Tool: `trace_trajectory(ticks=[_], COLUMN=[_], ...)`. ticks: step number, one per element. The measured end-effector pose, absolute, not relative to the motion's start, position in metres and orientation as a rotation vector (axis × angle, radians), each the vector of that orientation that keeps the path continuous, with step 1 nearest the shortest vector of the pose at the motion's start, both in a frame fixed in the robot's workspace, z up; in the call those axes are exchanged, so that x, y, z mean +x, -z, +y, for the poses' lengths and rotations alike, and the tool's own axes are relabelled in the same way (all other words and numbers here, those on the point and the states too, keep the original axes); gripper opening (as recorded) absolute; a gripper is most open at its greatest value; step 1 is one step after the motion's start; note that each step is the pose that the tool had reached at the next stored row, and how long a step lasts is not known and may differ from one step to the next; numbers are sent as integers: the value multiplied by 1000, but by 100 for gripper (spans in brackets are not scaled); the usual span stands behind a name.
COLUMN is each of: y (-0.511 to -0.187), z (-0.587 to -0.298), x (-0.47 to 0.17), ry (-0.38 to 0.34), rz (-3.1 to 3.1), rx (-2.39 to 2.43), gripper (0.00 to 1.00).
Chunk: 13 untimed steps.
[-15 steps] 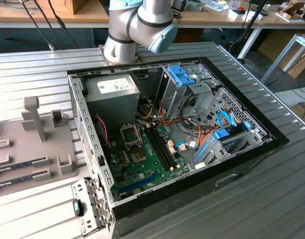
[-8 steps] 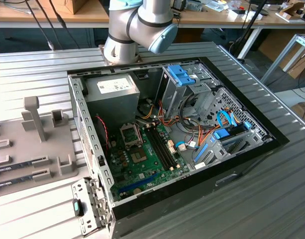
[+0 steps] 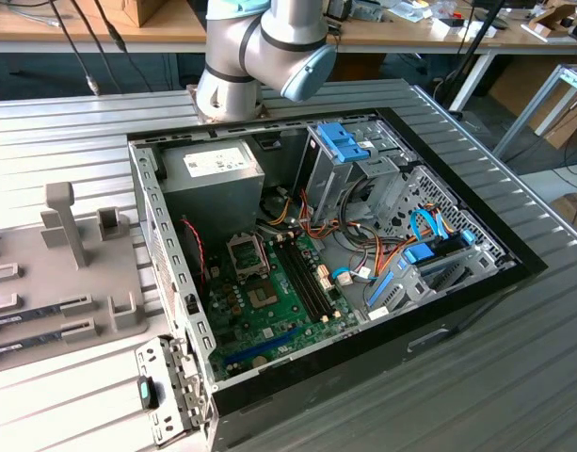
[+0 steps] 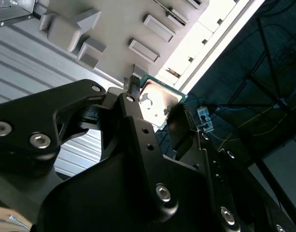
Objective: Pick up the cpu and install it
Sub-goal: 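Pick up the cpu and move it towards the insertion slot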
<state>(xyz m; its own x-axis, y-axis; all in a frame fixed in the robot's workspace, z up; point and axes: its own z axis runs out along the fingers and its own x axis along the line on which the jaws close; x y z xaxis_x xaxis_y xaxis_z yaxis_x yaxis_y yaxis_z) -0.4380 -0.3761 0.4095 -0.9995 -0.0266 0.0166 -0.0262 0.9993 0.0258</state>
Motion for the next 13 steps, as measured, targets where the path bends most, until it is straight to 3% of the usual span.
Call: trace_trajectory(ticks=[13], y=[-431], z=[-376], x=[-438], ry=[40], rz=[-3124], rx=[41], gripper=[47])
